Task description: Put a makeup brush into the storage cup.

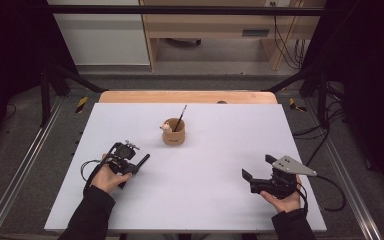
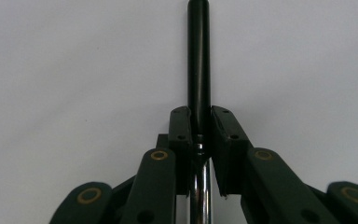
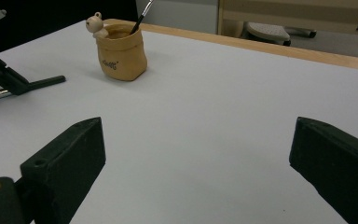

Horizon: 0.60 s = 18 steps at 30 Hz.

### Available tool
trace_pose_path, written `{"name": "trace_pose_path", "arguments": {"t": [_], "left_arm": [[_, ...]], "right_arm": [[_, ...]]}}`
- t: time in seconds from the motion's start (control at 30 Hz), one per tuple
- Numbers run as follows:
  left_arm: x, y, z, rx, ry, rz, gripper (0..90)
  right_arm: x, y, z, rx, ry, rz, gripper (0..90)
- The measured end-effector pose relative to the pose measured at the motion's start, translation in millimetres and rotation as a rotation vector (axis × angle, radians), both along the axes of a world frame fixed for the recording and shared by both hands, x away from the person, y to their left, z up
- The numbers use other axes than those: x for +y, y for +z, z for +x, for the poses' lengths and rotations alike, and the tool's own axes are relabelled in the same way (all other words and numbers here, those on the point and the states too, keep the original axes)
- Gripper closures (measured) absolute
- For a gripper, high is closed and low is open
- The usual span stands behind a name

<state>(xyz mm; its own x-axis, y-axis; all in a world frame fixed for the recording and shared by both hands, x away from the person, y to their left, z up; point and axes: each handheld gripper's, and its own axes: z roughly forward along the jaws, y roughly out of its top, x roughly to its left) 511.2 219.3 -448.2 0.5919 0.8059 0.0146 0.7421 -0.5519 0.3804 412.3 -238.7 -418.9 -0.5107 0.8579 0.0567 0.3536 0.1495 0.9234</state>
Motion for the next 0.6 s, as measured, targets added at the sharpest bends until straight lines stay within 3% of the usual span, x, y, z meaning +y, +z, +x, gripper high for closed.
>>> {"name": "trace_pose_path", "arguments": {"t": [0.3, 0.6], "left_arm": [[1.0, 2.2, -1.6, -0.01, -0.032, 0.012, 78.8], [4.1, 14.0, -7.0, -0.043, -0.048, -0.017, 78.9]], "right_arm": [[0.0, 0.3, -0.1, -0.002, 0.002, 0.001, 4.1], [0.7, 0.2, 0.0, -0.002, 0.005, 0.0, 4.2]]}}
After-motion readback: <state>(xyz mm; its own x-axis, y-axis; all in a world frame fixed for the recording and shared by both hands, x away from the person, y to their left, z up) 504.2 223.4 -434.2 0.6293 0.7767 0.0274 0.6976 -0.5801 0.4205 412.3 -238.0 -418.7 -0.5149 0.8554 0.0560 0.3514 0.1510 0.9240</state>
